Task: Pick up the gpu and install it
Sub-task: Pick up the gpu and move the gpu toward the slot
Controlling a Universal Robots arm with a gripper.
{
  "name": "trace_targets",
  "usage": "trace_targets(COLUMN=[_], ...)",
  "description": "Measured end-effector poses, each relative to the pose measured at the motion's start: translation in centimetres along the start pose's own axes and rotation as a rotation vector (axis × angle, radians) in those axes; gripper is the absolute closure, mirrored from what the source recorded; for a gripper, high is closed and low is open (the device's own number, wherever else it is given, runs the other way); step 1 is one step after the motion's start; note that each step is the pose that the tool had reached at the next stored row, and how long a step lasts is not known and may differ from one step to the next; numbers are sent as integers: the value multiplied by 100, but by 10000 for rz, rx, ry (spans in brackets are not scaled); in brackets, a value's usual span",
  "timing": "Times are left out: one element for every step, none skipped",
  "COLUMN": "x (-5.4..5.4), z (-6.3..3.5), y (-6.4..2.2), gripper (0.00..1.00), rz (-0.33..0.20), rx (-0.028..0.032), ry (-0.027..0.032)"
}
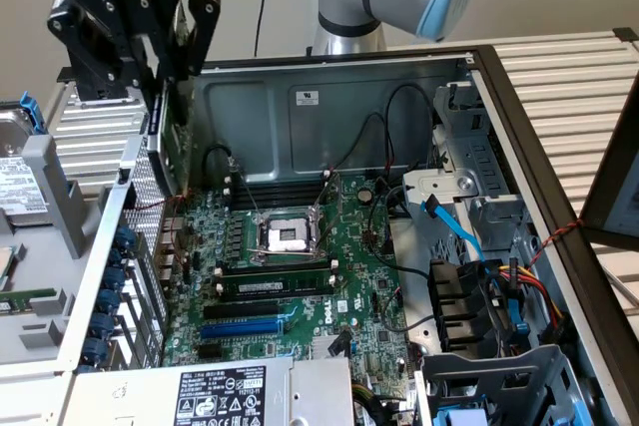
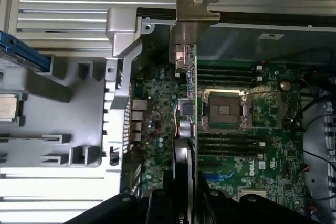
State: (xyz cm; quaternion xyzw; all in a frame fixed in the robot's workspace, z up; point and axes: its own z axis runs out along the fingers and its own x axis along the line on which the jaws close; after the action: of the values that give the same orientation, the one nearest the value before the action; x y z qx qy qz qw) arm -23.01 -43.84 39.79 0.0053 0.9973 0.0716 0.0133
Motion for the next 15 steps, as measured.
trace_targets(x=[-38, -76, -114, -151, -185, -220, -255, -294, -330, -363, -398, -434, -472, -508, -552], z=[13, 26, 39, 50, 61, 71, 81, 93, 103, 113, 123, 133, 143, 152, 160], y=[-6, -11, -18, -24, -30, -37, -44, -52, -59, -65, -71, -78, -85, -91, -96], gripper=[73, 73, 73, 73, 73, 73, 73, 73, 73, 73, 73, 73, 73, 73, 73], rz=[4, 7, 10, 12, 15, 21, 26, 29, 33, 38, 43, 46, 50, 53, 57], rx=[1, 1, 1, 2, 2, 3, 3, 3, 2, 4, 4, 5, 6, 6, 5], ry=[17, 35, 55, 80, 106, 137, 166, 196, 226, 253, 282, 310, 341, 366, 381])
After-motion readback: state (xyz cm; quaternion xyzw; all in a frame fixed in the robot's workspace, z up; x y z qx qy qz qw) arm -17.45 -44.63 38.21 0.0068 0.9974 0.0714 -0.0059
